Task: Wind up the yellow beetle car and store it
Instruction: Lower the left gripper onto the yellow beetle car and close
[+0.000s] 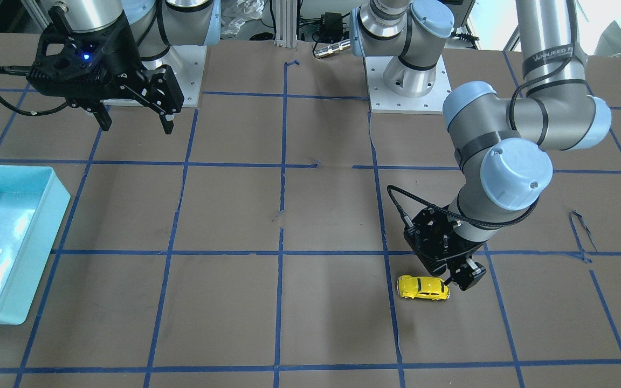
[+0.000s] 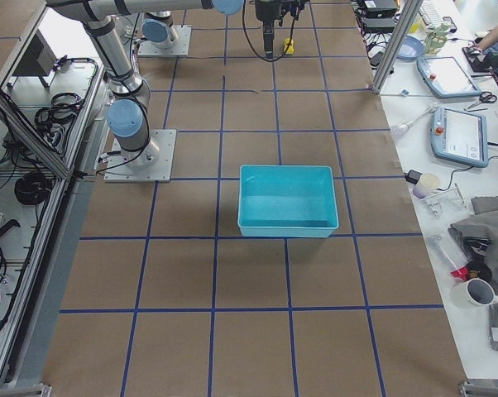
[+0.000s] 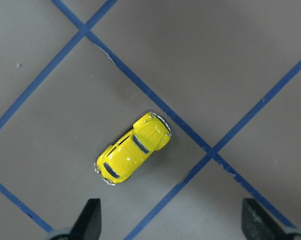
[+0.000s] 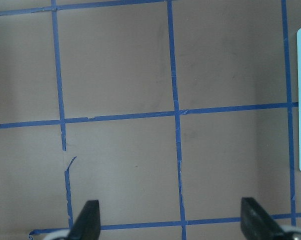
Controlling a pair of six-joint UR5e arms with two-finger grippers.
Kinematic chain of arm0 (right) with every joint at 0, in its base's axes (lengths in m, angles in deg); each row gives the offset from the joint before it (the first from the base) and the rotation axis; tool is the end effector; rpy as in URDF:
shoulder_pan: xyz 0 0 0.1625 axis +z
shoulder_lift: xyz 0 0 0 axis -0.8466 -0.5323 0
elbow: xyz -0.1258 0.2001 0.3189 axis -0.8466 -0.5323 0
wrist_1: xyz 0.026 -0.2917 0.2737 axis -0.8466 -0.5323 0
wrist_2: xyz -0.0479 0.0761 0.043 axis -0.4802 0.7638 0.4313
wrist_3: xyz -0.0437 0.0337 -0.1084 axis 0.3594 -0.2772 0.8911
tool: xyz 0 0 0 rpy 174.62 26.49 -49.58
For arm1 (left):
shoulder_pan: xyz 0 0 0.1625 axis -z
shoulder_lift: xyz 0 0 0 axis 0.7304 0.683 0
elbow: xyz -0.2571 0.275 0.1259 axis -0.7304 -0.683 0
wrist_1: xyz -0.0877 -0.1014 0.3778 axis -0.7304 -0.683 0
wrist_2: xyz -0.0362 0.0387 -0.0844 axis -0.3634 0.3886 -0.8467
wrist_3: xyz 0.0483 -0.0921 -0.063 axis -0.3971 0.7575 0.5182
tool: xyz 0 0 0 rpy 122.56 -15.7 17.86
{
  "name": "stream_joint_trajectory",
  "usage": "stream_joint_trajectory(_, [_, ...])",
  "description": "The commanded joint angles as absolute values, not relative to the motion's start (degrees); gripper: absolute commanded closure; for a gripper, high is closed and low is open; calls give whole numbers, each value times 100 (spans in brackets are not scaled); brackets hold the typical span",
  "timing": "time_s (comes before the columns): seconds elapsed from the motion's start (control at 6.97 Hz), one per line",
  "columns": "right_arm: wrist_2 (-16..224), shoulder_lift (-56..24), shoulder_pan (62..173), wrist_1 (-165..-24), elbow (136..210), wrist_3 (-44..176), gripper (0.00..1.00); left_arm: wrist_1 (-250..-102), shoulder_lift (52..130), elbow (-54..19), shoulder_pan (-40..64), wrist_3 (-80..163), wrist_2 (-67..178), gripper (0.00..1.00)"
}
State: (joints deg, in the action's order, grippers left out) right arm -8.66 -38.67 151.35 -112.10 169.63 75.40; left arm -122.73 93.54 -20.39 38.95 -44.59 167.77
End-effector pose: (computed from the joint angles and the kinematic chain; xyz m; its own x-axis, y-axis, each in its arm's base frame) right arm 0.1629 -0.4670 0.4675 -0.9979 0.0614 -0.0206 0.0634 0.9914 -0.1149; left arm -0.0885 -0.5986 0.2448 -0.3901 0.9204 -0.0249 0.9206 0.3904 0.0084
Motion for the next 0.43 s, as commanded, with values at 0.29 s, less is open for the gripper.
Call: stream_joint_trajectory(0.29, [-866,-3873,15136,-11210,16962,7540,0,-11197,10014,-2380,3895,-6534,16827,0])
